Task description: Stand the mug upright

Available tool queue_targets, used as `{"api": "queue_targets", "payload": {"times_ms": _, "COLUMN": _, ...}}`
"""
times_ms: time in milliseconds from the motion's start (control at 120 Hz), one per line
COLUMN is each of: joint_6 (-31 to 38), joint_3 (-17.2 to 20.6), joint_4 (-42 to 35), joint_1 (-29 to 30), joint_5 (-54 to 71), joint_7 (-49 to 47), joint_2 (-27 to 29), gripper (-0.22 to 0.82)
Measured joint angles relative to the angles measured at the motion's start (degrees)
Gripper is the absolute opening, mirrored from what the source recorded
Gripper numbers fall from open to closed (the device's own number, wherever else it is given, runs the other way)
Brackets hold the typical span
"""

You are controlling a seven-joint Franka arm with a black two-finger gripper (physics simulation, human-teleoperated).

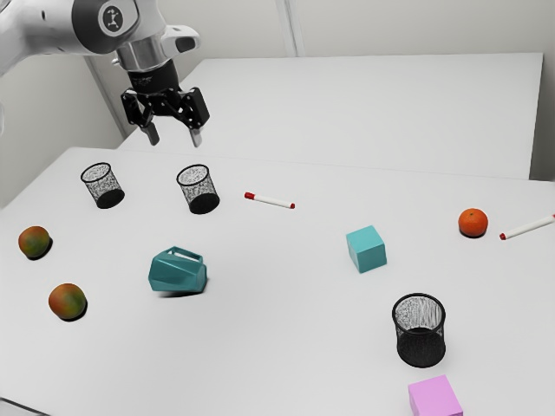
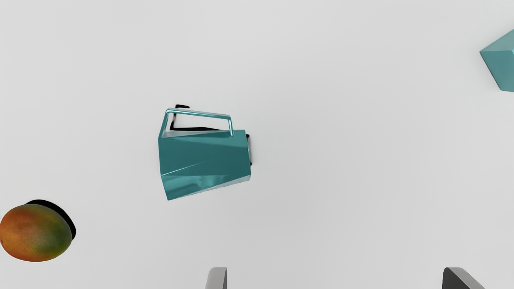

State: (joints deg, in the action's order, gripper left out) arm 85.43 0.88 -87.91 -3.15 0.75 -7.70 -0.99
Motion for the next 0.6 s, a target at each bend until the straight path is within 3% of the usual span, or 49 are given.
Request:
{"api": "queue_targets", "payload": {"times_ms": 442, "joint_6": 0.07, "joint_3": -0.84, "joint_4": -3.03, "joint_1": 0.15, "joint_5": -0.05, "joint_7": 0.01, "joint_2": 2.91, "gripper": 0.58}}
{"api": "queue_targets", "payload": {"times_ms": 600, "joint_6": 0.04, "joint_3": -1.05, "joint_4": -4.15, "joint_1": 3.02, "joint_5": -0.48, "joint_7": 1.07, "joint_2": 2.91, "gripper": 0.58}}
